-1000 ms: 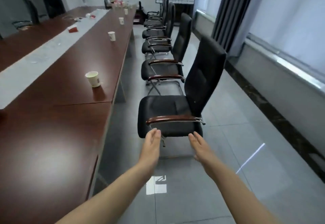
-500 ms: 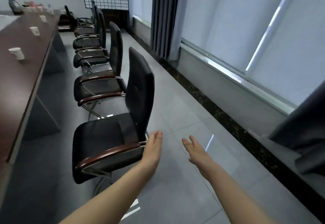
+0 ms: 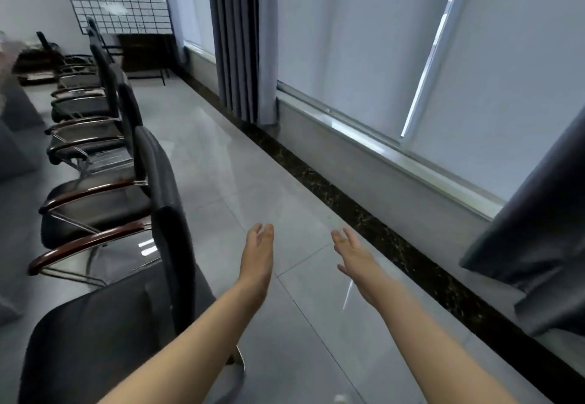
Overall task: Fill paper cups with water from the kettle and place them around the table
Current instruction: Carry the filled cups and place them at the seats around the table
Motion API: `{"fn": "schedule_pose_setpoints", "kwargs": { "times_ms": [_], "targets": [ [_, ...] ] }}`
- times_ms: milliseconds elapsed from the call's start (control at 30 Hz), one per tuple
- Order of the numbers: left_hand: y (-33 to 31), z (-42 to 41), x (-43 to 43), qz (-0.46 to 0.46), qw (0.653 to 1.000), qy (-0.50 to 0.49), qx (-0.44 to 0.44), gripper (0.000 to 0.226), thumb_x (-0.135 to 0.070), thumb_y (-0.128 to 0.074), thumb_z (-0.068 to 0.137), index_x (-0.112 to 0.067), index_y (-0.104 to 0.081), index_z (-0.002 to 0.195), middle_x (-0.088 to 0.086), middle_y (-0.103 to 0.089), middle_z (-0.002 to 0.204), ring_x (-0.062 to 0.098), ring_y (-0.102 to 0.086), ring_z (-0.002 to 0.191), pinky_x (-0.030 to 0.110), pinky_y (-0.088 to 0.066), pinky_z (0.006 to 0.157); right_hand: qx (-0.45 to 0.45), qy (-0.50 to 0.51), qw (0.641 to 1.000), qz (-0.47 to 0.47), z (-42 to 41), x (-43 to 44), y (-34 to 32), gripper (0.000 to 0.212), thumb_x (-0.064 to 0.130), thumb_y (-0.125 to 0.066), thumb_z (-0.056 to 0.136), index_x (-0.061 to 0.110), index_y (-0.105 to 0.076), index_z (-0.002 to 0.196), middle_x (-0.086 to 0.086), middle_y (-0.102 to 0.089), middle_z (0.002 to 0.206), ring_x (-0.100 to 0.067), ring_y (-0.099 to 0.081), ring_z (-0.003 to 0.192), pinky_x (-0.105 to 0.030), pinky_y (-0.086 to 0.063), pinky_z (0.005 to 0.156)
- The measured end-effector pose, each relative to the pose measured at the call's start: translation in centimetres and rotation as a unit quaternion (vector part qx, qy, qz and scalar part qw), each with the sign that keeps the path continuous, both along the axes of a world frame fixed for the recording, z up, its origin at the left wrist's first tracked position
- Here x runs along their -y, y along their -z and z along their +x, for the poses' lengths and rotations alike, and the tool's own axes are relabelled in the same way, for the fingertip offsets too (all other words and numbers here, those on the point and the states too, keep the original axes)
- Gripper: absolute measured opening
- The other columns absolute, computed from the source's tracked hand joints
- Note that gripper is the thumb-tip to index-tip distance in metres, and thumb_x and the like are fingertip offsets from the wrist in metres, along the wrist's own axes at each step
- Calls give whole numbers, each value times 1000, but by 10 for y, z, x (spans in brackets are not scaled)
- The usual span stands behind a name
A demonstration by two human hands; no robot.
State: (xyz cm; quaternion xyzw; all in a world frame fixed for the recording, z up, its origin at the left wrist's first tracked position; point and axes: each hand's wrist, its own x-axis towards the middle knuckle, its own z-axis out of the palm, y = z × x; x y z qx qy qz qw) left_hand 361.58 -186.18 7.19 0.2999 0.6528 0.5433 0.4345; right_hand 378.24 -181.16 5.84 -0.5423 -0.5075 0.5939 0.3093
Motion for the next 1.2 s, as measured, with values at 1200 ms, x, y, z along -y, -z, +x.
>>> {"fn": "schedule_pose_setpoints", "kwargs": {
  "times_ms": [1200],
  "targets": [
    [-41,-299,-677,33,982,-187,-2,44,-28,-44,99,-19,-40,142,-6,-40,146,8,-36,131,19,-25,97,-15,-175,984,27,-342,-724,-37,67,55,-36,96,29,-10,153,4,-26,157,-16,-27,143,-46,-24,117]
  ]
}}
